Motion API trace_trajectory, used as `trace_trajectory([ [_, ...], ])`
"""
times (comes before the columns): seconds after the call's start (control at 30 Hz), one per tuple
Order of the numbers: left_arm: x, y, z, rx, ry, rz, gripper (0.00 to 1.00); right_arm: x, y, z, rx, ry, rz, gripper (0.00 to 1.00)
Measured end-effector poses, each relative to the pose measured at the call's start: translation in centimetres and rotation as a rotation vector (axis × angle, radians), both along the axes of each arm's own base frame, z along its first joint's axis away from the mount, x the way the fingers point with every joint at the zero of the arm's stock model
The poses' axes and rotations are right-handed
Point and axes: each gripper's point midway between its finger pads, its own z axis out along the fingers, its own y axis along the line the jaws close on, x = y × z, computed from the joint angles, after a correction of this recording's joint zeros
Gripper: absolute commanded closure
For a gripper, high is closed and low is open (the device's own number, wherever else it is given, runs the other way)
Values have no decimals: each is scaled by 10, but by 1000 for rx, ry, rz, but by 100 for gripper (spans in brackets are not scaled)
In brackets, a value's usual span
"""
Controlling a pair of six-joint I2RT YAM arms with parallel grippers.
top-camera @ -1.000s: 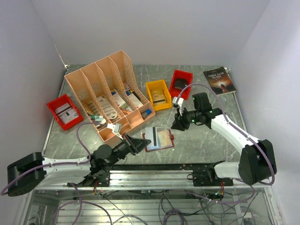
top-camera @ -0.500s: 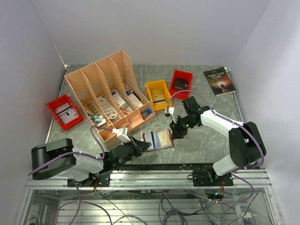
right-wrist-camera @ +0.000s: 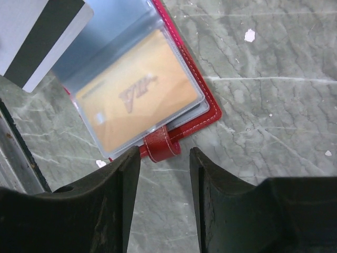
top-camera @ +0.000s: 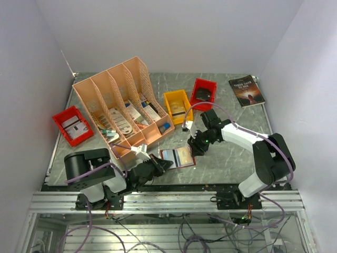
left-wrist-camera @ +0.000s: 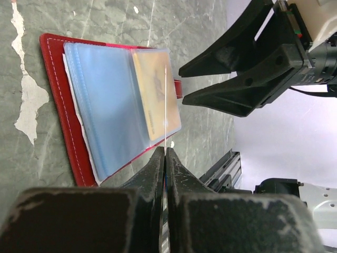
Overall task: Put the credit cards into the card holder
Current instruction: Insert the credit card into the card holder.
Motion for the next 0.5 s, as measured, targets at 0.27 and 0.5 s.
trace_trajectory([
  [0.27,6,-2,-8,-31,24,-23,93,0,0,-11,-19,43,-33,50],
  [0.5,-2,-7,-12,-48,43,-79,93,2,4,-8,-3,57,-54,50],
])
